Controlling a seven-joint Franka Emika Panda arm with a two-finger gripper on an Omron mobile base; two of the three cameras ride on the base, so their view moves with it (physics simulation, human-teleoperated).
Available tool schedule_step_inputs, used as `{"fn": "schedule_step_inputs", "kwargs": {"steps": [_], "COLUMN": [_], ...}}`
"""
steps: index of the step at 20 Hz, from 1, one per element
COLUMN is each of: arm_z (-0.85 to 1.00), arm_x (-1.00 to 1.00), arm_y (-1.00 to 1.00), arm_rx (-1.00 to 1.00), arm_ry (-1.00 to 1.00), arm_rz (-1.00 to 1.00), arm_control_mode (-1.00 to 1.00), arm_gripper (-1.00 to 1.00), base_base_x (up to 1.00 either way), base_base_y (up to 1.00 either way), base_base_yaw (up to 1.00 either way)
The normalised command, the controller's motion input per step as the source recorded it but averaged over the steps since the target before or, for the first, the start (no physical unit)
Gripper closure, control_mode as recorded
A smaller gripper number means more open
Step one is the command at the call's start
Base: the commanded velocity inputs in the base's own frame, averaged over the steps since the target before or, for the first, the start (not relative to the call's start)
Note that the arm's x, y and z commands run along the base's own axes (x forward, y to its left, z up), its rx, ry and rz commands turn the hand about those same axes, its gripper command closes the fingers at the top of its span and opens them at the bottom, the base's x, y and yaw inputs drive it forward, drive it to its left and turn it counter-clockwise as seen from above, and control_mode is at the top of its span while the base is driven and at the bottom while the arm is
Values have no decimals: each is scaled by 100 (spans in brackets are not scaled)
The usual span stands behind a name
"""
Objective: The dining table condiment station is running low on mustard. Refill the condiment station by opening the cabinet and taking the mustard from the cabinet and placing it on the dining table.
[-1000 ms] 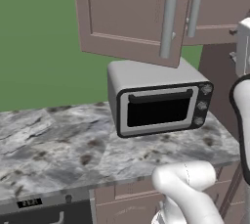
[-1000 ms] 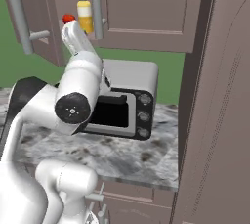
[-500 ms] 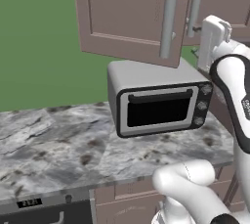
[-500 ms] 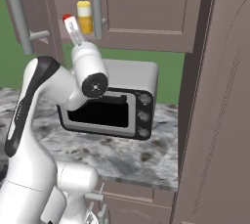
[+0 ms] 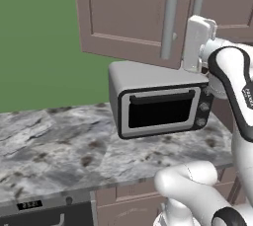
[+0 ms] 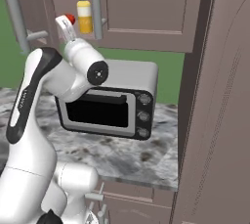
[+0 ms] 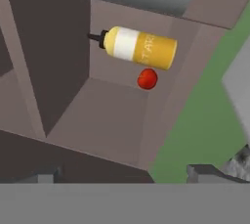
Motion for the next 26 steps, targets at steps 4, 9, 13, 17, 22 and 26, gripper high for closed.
{"fn": "schedule_step_inputs", "kwargs": {"steps": [4,9,13,17,22,26], "arm_z": [6,0,0,4,31,42], "arm_x": [-56,-10,0,-2,-38,-62], "arm_y": [92,100,100,99,71,37], "arm_rx": [-10,-7,-8,-12,-17,-16], "arm_ry": [0,3,2,0,-16,-28], "arm_rz": [20,25,22,14,7,3], "arm_control_mode": [-100,-100,-100,-100,-100,-100], "arm_gripper": [-100,-100,-100,-100,-100,-100], "base_base_x": [0,0,0,0,0,0], "base_base_y": [0,0,0,0,0,0], "base_base_yaw": [0,0,0,0,0,0]}}
